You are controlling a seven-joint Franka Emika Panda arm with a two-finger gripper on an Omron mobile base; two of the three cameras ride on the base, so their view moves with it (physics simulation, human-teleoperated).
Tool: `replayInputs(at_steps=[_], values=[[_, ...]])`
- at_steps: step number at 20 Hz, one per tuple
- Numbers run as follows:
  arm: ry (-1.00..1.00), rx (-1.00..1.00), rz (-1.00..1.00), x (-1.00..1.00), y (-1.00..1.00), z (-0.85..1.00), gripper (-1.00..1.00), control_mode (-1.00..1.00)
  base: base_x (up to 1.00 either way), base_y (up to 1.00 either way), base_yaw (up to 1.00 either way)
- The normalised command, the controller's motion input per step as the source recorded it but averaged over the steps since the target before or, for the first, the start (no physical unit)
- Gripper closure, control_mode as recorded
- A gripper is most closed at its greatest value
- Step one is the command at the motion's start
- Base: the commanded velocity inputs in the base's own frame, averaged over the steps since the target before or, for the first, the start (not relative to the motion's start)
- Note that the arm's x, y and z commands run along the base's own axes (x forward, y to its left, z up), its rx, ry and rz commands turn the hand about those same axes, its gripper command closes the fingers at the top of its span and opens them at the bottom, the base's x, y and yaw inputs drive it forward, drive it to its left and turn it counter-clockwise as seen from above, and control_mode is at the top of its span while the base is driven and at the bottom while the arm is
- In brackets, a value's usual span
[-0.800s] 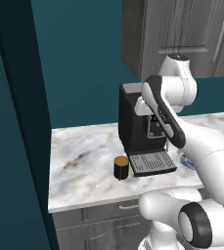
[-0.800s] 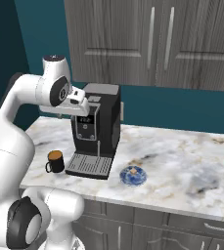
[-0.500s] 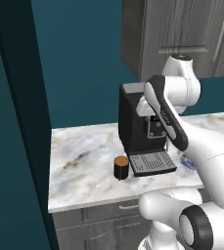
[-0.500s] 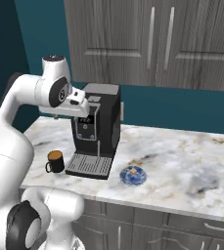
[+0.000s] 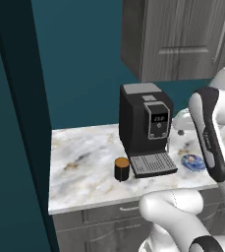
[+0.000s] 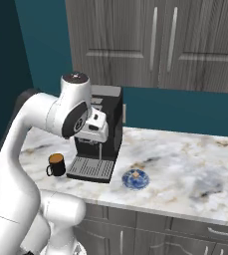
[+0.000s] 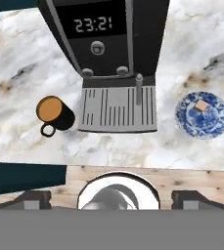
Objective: Take a sugar cube from the saucer and place it inside the coffee. Then, grab milk from the fridge and place it next to the coffee on the counter to sweeten the coffee.
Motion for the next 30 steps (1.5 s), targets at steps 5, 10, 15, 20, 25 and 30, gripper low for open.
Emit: replayInputs(at_steps=[5, 10, 15, 20, 25, 30], values=[[-0.10, 0.08, 0.16, -0.64, -1.00, -0.15, -1.00, -1.00, 0.00, 0.00, 0.00], [-0.05, 0.01, 0.38, -0.07, -1.00, -0.25, -1.00, -1.00, 0.00, 0.00, 0.00], [-0.04, 0.00, 0.39, 0.00, -0.63, -0.04, -1.00, -1.00, 0.00, 0.00, 0.00], [-0.03, 0.04, 0.34, 0.28, -0.51, -0.39, -1.00, -1.00, 0.00, 0.00, 0.00], [-0.06, 0.05, 0.19, 0.64, -0.22, -0.37, -1.00, -1.00, 0.00, 0.00, 0.00], [-0.13, 0.13, 0.21, 0.55, -0.05, -0.53, -1.00, -1.00, 0.00, 0.00, 0.00]])
